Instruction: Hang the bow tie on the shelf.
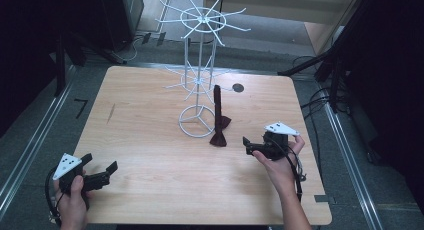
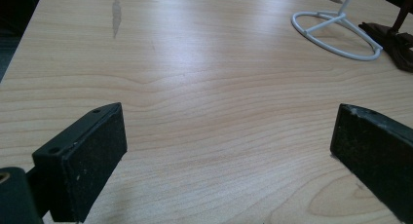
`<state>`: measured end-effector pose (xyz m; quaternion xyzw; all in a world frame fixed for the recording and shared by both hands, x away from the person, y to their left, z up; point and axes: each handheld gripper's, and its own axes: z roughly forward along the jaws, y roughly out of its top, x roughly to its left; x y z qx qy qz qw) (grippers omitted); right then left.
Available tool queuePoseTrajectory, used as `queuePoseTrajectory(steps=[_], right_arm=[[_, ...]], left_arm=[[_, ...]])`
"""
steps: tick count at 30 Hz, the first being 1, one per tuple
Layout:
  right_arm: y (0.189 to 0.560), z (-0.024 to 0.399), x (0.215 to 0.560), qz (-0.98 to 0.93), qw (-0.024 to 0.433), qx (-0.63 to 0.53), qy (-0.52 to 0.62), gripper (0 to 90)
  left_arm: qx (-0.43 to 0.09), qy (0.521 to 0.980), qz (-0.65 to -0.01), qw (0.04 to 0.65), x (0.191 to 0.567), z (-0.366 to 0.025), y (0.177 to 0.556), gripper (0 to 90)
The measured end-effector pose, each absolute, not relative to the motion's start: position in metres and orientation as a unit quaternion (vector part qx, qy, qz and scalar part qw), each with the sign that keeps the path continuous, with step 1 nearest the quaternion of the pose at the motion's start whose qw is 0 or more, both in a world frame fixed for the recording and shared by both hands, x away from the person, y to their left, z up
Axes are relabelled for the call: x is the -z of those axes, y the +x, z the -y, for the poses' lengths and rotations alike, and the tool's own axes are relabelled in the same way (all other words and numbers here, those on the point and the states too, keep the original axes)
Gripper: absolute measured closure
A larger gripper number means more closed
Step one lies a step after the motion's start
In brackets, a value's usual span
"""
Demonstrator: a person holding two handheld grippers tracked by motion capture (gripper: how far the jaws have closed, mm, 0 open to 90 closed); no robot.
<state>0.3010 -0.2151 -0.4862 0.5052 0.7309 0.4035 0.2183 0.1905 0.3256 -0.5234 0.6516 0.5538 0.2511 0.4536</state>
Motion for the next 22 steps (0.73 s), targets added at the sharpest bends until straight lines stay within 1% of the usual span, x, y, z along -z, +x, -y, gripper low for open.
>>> queuePoseTrajectory(steps=[11, 16, 22], right_arm=[[0.284, 0.26, 0.505, -0.709, 0.218, -0.394, 0.542, 3.9], [0.269, 0.284, 0.521, -0.7, 0.217, -0.385, 0.561, 3.9], [0.251, 0.304, 0.53, -0.687, 0.216, -0.392, 0.572, 3.9]], left_arm=[[-0.251, 0.651, -0.554, 0.454, 0.523, -0.325, 0.19, 0.4], [-0.252, 0.651, -0.555, 0.453, 0.523, -0.325, 0.19, 0.4], [-0.252, 0.649, -0.556, 0.454, 0.523, -0.325, 0.19, 0.4]])
